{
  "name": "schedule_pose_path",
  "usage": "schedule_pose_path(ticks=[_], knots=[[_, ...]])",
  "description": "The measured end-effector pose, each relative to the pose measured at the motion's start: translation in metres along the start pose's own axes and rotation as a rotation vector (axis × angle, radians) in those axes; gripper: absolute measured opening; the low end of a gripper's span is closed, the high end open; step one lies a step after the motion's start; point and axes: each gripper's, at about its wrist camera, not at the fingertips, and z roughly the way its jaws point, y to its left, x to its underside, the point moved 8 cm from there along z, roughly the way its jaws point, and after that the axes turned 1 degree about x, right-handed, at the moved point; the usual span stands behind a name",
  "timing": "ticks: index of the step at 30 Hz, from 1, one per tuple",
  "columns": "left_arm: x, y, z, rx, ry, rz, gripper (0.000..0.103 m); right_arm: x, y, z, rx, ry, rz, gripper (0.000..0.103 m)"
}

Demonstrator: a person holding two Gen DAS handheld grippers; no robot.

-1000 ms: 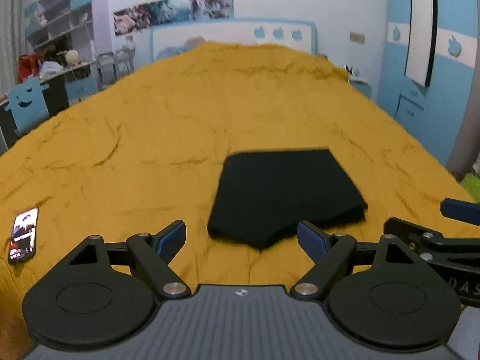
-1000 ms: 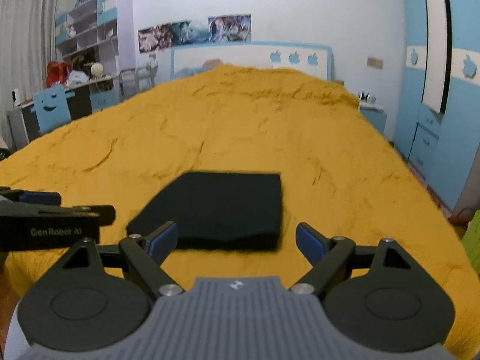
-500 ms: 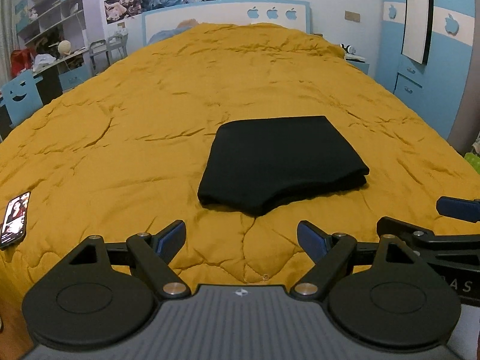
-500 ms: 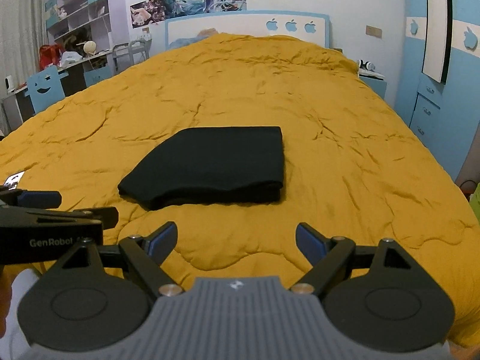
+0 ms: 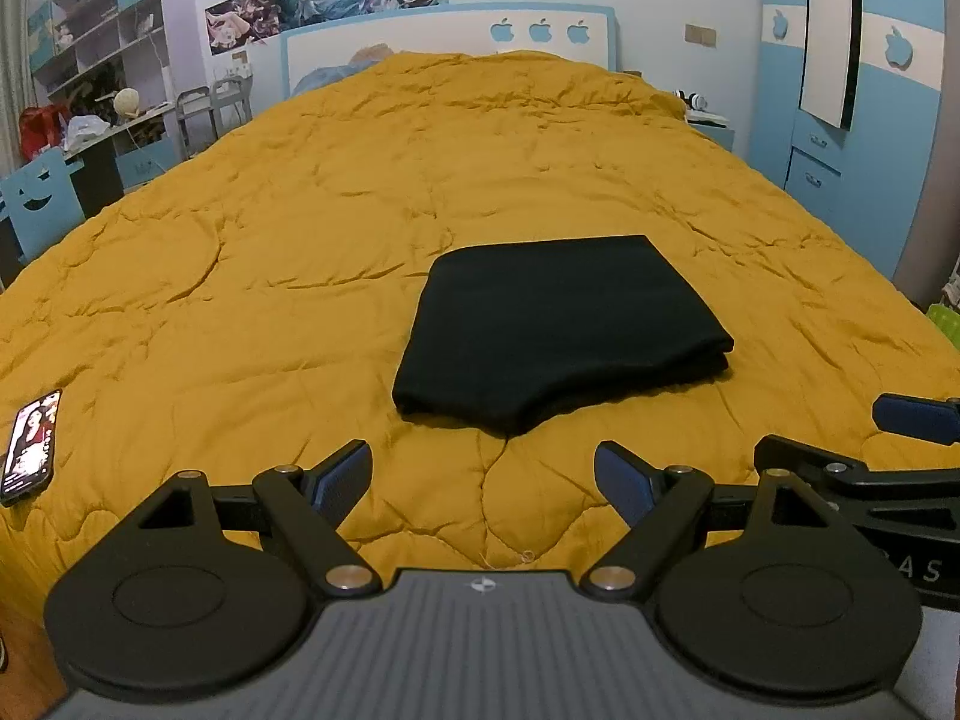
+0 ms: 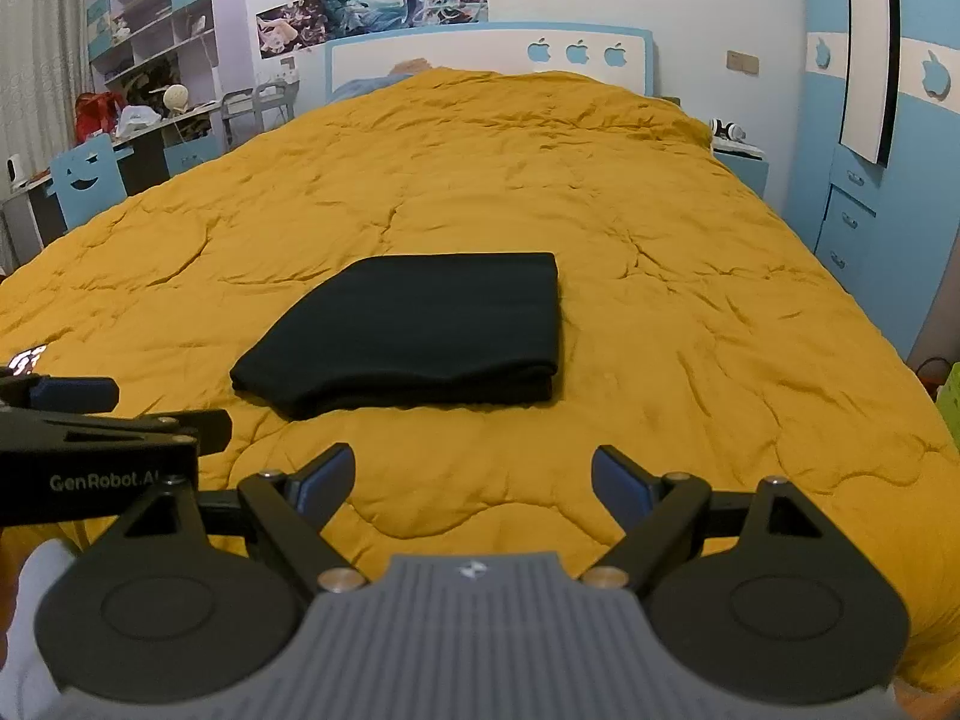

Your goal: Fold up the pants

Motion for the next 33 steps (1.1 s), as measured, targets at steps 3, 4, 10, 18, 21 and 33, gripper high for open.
schedule_pose_path(ticks=[3,4,10,18,21,33], knots=[[-0.001,0.001,-0.001,-0.002,0.001,-0.003,0.098,0.0,0.0,-0.001,-0.001,-0.005,0.0,0.082],[-0.001,0.001,-0.002,-0.002,0.001,-0.004,0.098,0.0,0.0,-0.002,-0.001,-0.006,0.001,0.082],[-0.001,0.0,-0.002,-0.003,0.0,-0.002,0.098,0.001,0.001,-0.003,-0.005,-0.008,0.003,0.082],[-0.001,0.0,-0.003,-0.004,-0.001,-0.004,0.098,0.001,0.001,-0.007,-0.008,-0.015,0.002,0.082],[-0.001,0.0,-0.002,-0.003,0.0,-0.003,0.098,0.001,0.002,-0.008,-0.016,-0.01,0.007,0.082],[0.0,-0.003,-0.003,-0.004,-0.006,0.0,0.098,-0.001,0.004,-0.011,-0.021,-0.013,0.003,0.082]])
